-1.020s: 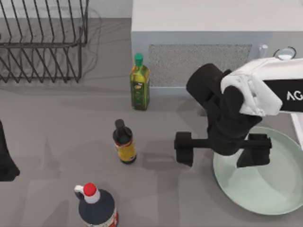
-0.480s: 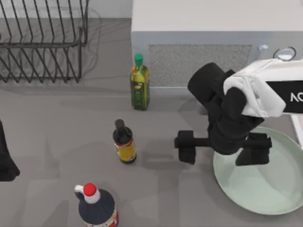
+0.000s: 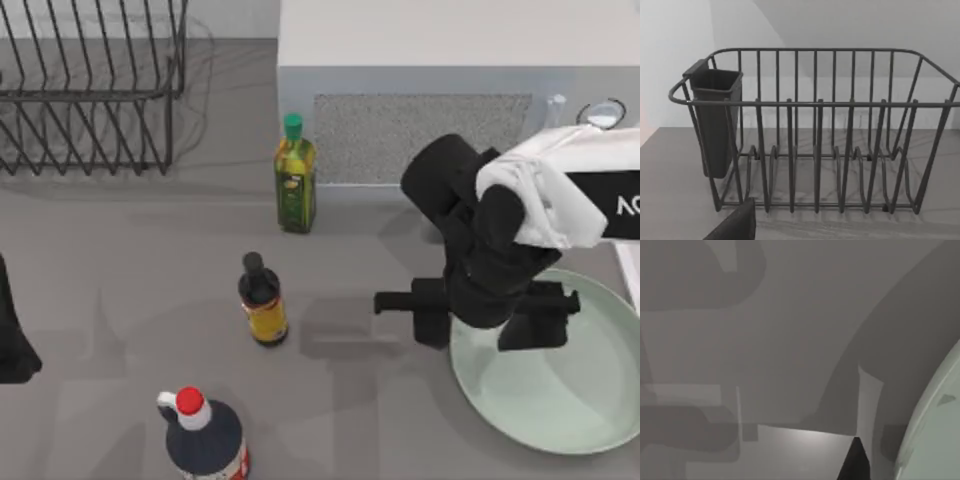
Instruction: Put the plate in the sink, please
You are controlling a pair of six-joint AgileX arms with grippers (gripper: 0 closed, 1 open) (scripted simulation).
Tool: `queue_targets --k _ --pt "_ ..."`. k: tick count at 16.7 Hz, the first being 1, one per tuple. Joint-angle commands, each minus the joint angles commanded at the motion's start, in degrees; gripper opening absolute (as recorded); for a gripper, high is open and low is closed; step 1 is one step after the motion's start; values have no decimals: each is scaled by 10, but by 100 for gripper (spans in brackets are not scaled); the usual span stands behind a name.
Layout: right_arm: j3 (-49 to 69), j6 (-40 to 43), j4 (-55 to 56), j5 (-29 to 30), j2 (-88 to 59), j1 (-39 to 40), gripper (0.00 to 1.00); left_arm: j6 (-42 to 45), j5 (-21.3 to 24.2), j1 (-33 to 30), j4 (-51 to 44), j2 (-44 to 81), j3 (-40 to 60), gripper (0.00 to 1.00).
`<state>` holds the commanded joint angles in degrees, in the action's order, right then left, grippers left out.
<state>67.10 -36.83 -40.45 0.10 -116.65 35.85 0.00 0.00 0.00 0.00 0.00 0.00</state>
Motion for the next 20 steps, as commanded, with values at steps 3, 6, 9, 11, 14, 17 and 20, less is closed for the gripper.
queue_targets --k 3,6,9,11,14,17,20 --pt "0 0 0 0 0 0 0 0 0 0 0 0 0 100" --pt "0 0 0 0 0 0 0 0 0 0 0 0 0 100" --pt "0 0 0 0 0 0 0 0 0 0 0 0 0 100" --pt "5 5 -2 11 56 -10 0 0 0 0 0 0 0 100" --pt "26 4 -23 11 53 -7 0 0 0 0 0 0 0 100" --pt "101 3 -98 10 45 -2 0 0 0 0 0 0 0 100" --pt "230 3 -227 10 40 0 0 0 0 0 0 0 0 100"
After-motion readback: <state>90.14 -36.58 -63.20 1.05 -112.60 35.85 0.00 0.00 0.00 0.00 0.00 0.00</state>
